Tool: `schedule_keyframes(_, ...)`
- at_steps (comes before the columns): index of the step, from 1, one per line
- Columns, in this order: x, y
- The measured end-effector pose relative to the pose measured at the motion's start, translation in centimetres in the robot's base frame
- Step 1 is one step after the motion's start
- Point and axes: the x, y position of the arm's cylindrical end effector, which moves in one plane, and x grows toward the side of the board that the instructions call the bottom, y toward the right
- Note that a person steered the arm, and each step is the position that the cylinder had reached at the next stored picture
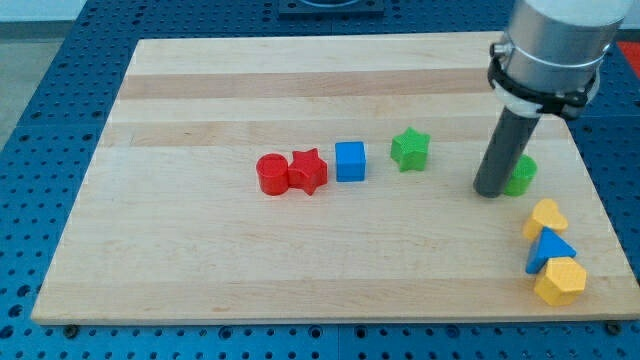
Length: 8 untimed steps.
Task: Push the green circle into the heart
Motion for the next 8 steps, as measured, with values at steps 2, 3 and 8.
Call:
schedule_keyframes(2,-1.1,-2.1)
schedule_keyframes(3,-2.8,-2.1)
schedule_keyframes(8,-4.5,-2.1)
